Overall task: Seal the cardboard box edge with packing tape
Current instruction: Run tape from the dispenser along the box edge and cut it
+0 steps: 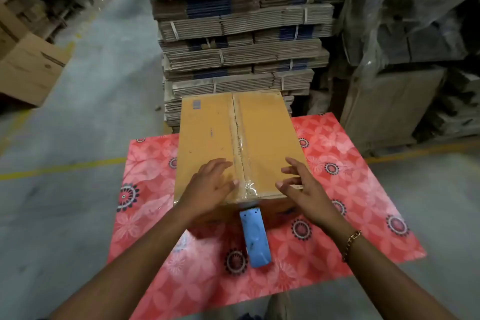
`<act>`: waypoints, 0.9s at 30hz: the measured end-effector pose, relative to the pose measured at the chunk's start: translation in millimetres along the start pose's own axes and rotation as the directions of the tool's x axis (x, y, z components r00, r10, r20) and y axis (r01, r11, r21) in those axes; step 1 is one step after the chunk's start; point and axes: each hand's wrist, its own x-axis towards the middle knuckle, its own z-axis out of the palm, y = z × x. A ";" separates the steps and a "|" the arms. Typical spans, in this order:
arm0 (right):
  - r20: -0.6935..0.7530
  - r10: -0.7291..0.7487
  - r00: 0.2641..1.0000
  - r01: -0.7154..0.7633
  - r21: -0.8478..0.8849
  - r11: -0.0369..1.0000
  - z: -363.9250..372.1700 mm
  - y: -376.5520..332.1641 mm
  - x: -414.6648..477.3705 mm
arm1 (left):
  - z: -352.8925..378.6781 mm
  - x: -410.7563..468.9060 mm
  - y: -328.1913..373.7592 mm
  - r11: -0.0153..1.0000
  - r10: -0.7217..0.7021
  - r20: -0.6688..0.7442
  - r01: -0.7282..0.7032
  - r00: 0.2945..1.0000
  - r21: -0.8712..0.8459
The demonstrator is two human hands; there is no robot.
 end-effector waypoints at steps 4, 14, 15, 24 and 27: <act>-0.043 0.058 0.997 -0.060 -0.037 0.998 21.4 22.6 -15.4 | 13.1 4.2 -7.7 0.970 0.114 0.134 -0.140 0.984 0.198; -0.106 0.167 0.980 -0.181 -0.147 0.972 80.8 80.7 -51.3 | 47.4 21.2 -32.1 0.740 0.349 0.392 -0.507 0.851 0.442; -0.104 0.182 0.978 -0.197 -0.157 0.968 85.6 84.6 -52.6 | 47.9 21.1 -34.6 0.722 0.353 0.408 -0.522 0.842 0.453; -0.004 0.325 0.946 -0.316 -0.249 0.916 119.5 103.4 -57.1 | 58.5 19.7 -47.4 0.609 0.452 0.323 -0.552 0.832 0.570; -0.017 0.319 0.948 -0.314 -0.226 0.922 127.7 104.9 -57.9 | 59.0 19.7 -48.4 0.602 0.448 0.325 -0.550 0.833 0.579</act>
